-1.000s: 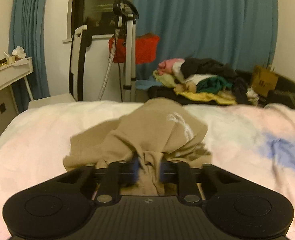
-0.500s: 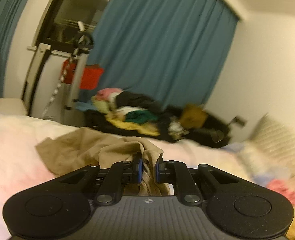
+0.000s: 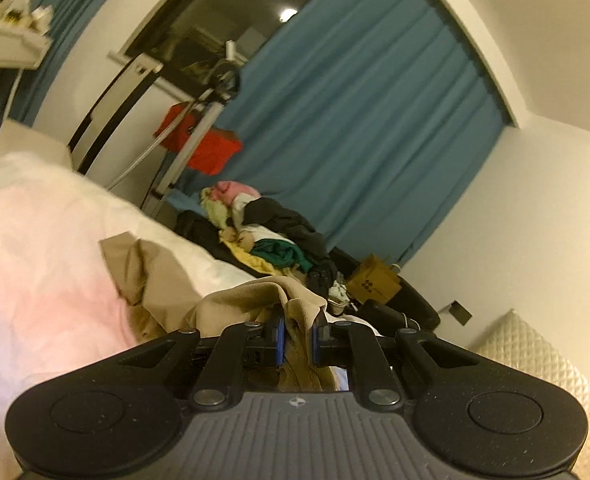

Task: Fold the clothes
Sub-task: 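Grasp the beige shirt with the left gripper and lift it up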

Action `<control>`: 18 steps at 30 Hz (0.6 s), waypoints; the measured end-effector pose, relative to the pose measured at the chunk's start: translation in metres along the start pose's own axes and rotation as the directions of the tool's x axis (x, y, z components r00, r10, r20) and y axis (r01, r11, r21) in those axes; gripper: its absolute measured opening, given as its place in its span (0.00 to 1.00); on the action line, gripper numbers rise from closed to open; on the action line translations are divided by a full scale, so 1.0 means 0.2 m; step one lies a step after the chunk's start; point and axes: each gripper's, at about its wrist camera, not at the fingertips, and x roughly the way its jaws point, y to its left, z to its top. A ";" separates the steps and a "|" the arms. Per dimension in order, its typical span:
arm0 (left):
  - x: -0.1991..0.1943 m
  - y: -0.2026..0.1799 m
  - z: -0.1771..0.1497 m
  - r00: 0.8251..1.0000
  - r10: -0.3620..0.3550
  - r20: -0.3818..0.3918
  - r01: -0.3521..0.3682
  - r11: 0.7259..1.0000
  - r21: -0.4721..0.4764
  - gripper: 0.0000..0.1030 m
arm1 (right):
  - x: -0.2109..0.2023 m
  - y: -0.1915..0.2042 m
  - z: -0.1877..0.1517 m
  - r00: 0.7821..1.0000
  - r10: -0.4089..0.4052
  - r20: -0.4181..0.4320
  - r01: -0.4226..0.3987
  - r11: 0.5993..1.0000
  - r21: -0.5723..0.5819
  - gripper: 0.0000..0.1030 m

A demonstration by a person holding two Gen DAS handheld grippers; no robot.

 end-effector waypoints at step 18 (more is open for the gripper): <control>0.16 0.20 0.04 0.993 0.091 -0.072 -0.085 0.993 0.088 0.15 | 0.20 0.22 -0.10 0.998 0.001 -0.070 -0.013 0.983 -0.181 0.10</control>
